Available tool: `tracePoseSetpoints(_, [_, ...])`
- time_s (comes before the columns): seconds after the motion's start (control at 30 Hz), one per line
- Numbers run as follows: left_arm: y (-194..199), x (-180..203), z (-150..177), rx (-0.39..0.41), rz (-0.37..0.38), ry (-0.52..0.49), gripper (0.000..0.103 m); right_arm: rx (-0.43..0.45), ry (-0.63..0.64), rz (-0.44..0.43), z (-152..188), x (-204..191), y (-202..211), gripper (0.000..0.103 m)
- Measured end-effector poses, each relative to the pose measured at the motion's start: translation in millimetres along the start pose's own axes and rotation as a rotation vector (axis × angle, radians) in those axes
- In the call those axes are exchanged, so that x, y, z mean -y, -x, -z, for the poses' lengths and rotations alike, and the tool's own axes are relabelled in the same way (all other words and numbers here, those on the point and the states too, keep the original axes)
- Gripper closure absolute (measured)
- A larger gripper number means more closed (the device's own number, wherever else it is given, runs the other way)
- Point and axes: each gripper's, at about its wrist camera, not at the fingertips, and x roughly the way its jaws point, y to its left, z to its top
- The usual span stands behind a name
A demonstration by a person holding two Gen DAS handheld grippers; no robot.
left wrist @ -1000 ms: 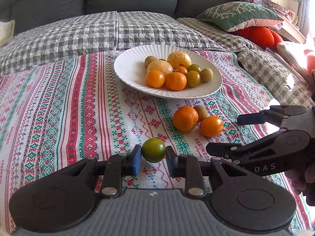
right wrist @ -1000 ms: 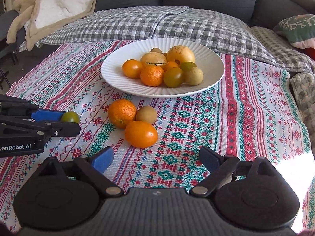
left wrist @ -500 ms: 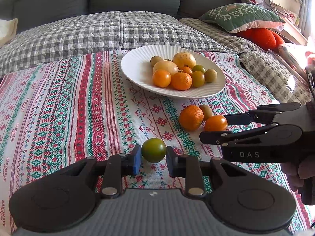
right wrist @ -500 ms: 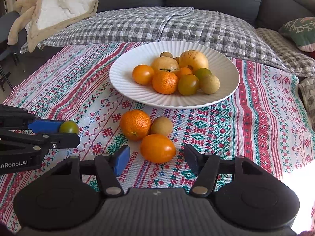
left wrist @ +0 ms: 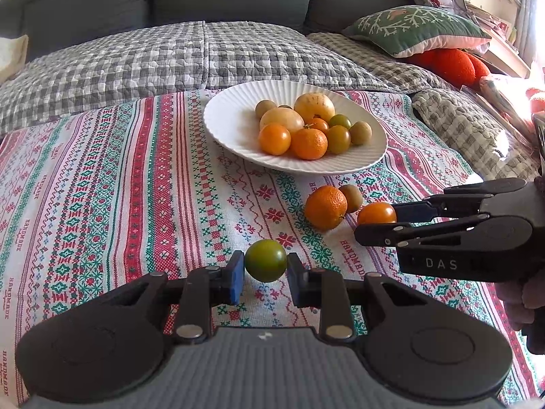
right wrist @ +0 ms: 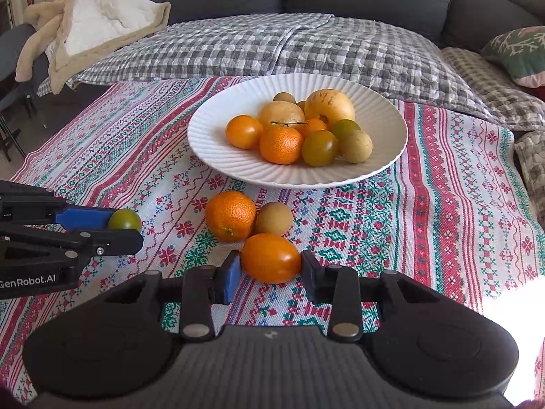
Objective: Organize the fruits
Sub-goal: 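Lift both held tomatoes and carry them over the white plate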
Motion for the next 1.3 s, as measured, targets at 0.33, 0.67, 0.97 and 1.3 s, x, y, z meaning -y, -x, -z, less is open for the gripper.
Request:
tracePoseSetpoints(0.33, [8, 8, -18, 0.048, 0.015, 0.011, 0.100, 0.062, -0.032, 0.006, -11, 7, 20, 0.069])
tracePoseSetpoints(0.67, [6, 21, -50, 0.096, 0.003, -0.002, 0.100, 0.201, -0.067, 0.024, -52, 32, 43, 0.069])
tracePoseSetpoints(0.97, [-34, 9, -97, 0.088, -0.007, 0.015, 0.100, 0.228, -0.074, -0.052, -76, 82, 34, 0.069])
tracePoseSetpoints(1.3, [-80, -15, -115, 0.034, -0.004, 0.082, 0.100, 0.179, -0.028, -0.096, -82, 99, -2, 0.069])
